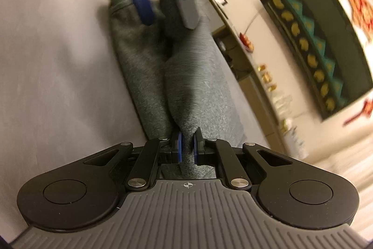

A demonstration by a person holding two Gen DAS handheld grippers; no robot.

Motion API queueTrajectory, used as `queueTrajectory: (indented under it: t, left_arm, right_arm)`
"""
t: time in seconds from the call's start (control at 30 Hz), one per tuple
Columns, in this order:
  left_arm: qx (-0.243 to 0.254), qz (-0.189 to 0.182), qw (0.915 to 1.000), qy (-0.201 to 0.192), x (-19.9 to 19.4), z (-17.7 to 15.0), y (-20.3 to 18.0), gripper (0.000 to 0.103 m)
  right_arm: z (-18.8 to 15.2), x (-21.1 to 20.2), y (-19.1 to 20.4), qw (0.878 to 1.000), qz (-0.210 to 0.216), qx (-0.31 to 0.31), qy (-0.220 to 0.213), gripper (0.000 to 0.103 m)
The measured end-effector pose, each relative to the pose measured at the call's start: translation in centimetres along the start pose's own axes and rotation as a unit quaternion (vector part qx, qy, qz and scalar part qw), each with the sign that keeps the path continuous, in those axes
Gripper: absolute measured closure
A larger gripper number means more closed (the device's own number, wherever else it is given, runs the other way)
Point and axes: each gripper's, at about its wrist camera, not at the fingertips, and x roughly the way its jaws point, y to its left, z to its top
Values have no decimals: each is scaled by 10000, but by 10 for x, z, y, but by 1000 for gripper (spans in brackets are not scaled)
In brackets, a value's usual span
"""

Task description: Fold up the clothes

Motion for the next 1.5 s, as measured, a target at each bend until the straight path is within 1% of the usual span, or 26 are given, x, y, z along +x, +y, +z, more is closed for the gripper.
queueTrajectory:
  t: [0.1, 0.13, 0.2, 0.27, 0.3, 0.33, 0.37, 0.43, 0.5, 0.53, 0.57, 0.63, 0.77, 0.83, 0.93, 1.0, 1.07, 1.1, 1.13, 1.17, 1.23, 1.27, 1.33, 1.4, 1.43, 1.5]
  left_arm:
    - [24, -44, 10000, -49, 0, -1, -5, 32]
    - [-11, -88, 9999, -86, 2, -2, -7, 21]
    - [-82, -7, 9999, -129, 8, -2, -9, 9]
    - [-58, 381, 9991, -170, 16, 2, -8, 14]
    - [63, 561, 9982, -184, 20, 5, -9, 40]
    - [222, 690, 9972, -187, 22, 9, -12, 83]
    - [357, 826, 9957, -200, 24, 13, -14, 87]
    - [253, 964, 9947, -244, 25, 15, -7, 88]
    - [-69, 1115, 9936, -138, 32, 12, 8, 88]
    - [-180, 1088, 9938, -126, 35, 10, 14, 87]
    - [-248, 1053, 9940, -150, 37, 8, 18, 86]
    - [-388, 968, 9944, -165, 36, 10, 22, 84]
    - [-964, 713, 9922, -340, 21, 13, 40, 77]
    - [-1276, 738, 9878, -505, 11, 10, 55, 65]
    - [-1586, 855, 9819, -592, 2, 9, 74, 65]
    - [-1372, 1033, 9837, -534, 3, 14, 70, 65]
    - [-965, 1365, 9846, -504, 2, 17, 60, 63]
    - [-762, 1549, 9837, -508, 0, 19, 54, 57]
    - [-582, 1727, 9817, -557, -3, 19, 48, 56]
    - [-408, 1939, 9779, -665, -9, 19, 40, 59]
    - [-48, 2316, 9684, -923, -20, 24, 21, 59]
    - [93, 2382, 9654, -1054, -27, 27, 11, 59]
    - [399, 2217, 9667, -1210, -34, 36, -11, 59]
    - [832, 1842, 9743, -992, -24, 51, -32, 58]
    - [1102, 1640, 9773, -758, -11, 58, -41, 56]
    - [1570, 1469, 9762, -278, 24, 70, -52, 56]
  right_arm:
    - [0, 5, -17, 9978, 296, 594, 22, 101]
    - [-1, 6, -19, 9968, 353, 710, 24, 101]
    - [-1, 8, -19, 9960, 372, 815, 9, 101]
    - [-2, 8, -19, 9956, 370, 863, -19, 101]
    - [-3, 9, -21, 9953, 367, 891, -29, 101]
    - [-4, 9, -21, 9949, 377, 932, -44, 101]
    - [-5, 10, -22, 9944, 415, 965, -72, 100]
    - [-7, 11, -23, 9934, 491, 1031, -129, 97]
    - [-10, 13, -20, 9923, 569, 1085, -152, 96]
    - [-12, 14, -18, 9923, 587, 1079, -165, 95]
    - [-14, 15, -17, 9923, 601, 1059, -206, 86]
    - [-18, 14, -17, 9914, 700, 1085, -215, 83]
    - [-25, 15, -23, 9886, 835, 1242, -190, 82]
    - [-27, 17, -28, 9865, 903, 1353, -192, 82]
    - [-30, 18, -27, 9858, 915, 1393, -208, 82]
    - [-31, 17, -26, 9858, 915, 1391, -209, 82]
    - [-32, 15, -27, 9861, 935, 1363, -190, 77]
    - [-34, 14, -27, 9864, 939, 1341, -166, 74]
    - [-36, 14, -31, 9863, 940, 1354, -91, 66]
    - [-38, 14, -36, 9858, 952, 1380, -17, 59]
    - [-46, 9, -58, 9762, 1264, 1759, 105, 63]
    - [-50, 6, -69, 9700, 1425, 1965, 152, 66]
    - [-56, -5, -104, 9416, 1866, 2802, -115, 68]
    - [-55, -4, -138, 9172, 1906, 3478, -384, 69]
    - [-51, 4, -151, 9117, 1798, 3668, -438, 69]
    - [-41, 34, -166, 9129, 1623, 3724, -397, 68]
